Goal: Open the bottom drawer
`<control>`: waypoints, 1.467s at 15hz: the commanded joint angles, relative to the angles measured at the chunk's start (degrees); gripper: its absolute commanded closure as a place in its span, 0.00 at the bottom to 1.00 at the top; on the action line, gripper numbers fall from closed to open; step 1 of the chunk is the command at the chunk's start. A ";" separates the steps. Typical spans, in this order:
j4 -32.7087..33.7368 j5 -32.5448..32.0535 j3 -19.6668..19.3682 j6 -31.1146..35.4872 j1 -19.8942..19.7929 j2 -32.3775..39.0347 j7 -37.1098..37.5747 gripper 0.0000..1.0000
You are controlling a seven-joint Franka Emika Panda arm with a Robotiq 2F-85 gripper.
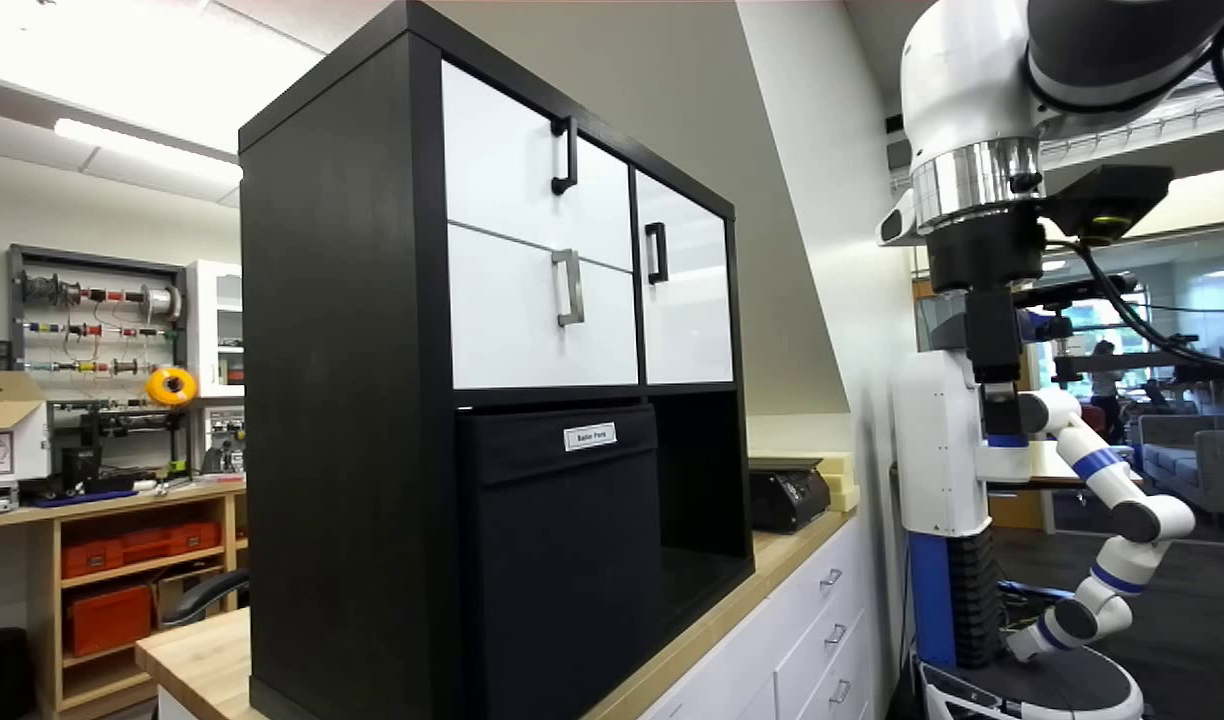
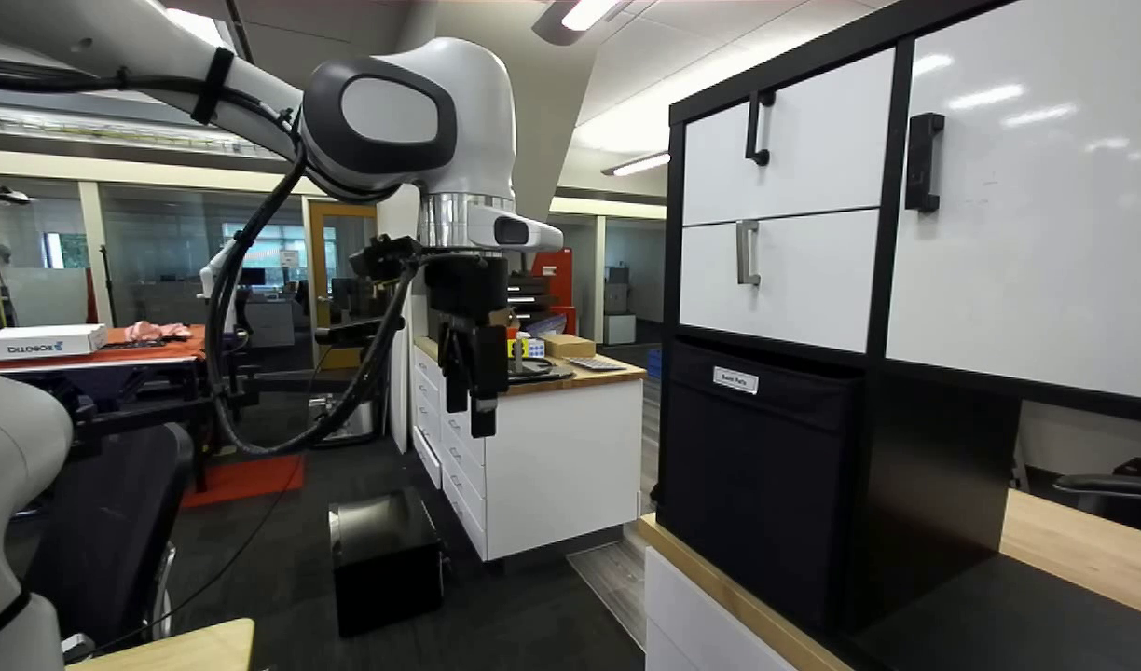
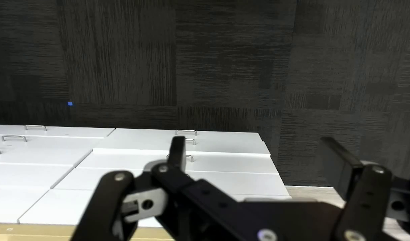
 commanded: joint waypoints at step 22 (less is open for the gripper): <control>5.10 -0.03 2.61 15.98 0.15 2.59 2.35 0.00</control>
